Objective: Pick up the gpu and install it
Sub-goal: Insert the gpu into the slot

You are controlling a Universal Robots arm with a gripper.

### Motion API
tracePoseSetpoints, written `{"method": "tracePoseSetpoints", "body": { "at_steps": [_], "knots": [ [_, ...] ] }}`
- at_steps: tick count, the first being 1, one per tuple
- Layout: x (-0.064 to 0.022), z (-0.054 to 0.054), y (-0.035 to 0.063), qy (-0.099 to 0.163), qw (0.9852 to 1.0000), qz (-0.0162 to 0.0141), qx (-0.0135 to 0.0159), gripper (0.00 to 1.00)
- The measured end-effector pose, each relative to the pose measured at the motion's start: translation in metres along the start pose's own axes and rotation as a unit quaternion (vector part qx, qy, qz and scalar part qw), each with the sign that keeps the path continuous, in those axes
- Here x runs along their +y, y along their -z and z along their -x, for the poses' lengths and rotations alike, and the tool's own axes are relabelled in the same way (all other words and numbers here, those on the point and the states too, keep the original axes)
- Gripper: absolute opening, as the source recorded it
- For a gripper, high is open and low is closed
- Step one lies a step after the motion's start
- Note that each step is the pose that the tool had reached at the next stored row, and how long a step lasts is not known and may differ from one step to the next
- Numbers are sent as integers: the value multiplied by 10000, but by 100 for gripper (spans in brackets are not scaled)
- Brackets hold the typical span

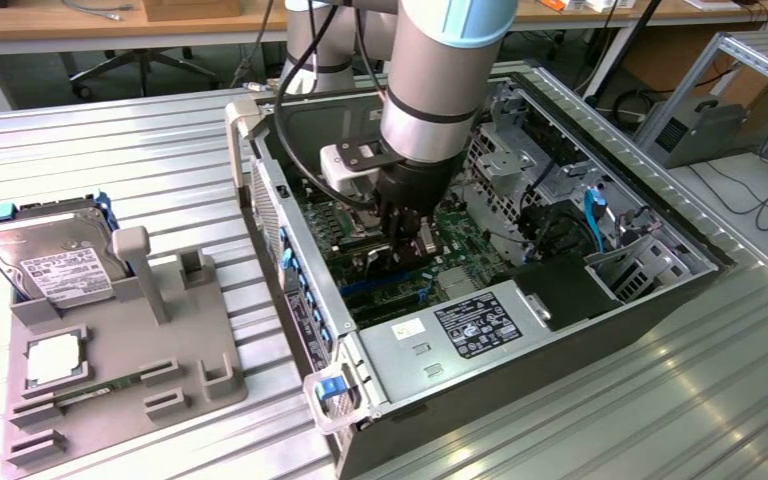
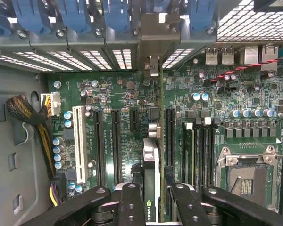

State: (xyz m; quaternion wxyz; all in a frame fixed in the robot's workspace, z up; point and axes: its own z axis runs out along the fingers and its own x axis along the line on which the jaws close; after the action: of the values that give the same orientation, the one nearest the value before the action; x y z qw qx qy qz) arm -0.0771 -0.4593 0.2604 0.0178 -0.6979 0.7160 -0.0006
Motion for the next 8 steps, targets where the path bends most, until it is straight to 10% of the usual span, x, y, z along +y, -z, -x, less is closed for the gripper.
{"method": "tracePoseSetpoints", "body": {
  "at_steps": [8],
  "knots": [
    [1,-1,-31,-28,10000,-1,-1,27]
  ]
}}
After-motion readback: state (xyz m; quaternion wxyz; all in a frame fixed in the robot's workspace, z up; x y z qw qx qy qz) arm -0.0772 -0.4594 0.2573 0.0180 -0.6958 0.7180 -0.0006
